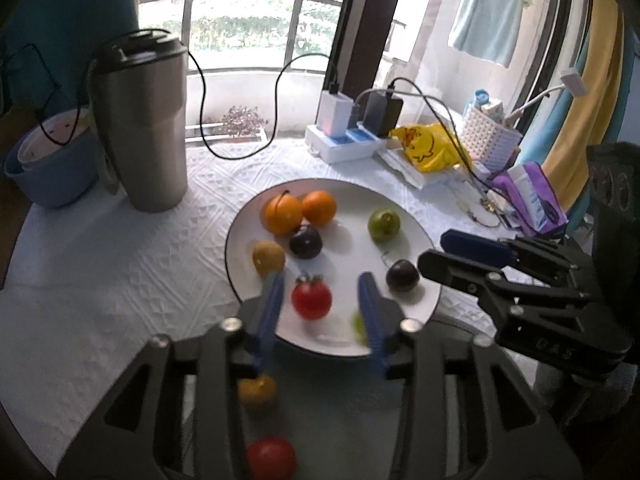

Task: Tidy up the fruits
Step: 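Carry both tomatoes into the white plate and open both tools, then grasp a red tomato with the left tool while the right grasps a small yellow fruit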

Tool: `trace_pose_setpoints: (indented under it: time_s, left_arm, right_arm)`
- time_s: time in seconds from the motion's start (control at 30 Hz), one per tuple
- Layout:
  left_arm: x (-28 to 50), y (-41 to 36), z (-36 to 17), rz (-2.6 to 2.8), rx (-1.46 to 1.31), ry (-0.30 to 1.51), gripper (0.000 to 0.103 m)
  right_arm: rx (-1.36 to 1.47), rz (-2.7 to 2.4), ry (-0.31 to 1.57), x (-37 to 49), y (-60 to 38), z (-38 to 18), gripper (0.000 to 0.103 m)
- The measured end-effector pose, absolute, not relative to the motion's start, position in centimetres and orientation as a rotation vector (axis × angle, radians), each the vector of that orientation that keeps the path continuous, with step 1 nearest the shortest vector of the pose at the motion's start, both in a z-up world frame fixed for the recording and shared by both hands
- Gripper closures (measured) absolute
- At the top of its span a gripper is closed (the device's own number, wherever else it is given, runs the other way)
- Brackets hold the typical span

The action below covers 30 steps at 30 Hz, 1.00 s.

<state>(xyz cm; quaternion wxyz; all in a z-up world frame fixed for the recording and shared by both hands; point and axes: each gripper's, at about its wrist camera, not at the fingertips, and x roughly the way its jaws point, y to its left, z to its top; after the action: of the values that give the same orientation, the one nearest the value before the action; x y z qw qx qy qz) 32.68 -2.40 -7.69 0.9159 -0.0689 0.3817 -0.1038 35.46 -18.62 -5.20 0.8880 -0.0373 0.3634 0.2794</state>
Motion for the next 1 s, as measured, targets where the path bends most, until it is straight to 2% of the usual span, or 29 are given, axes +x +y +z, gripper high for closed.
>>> trace_pose_setpoints:
  time_s: [0.53, 1.0]
  left_arm:
    - [26.6, 1.5, -6.6, -0.157, -0.180, 0.739, 0.057]
    - [23.6, 1.6, -11.1, -0.182, -0.218, 0.838, 0.057]
  right_arm:
    - [-0.111, 0.580, 0.746, 30.9, -17.1, -4.2, 0.063]
    - [-0.126, 0.602, 0.791, 28.4, -14.9, -6.8, 0.063]
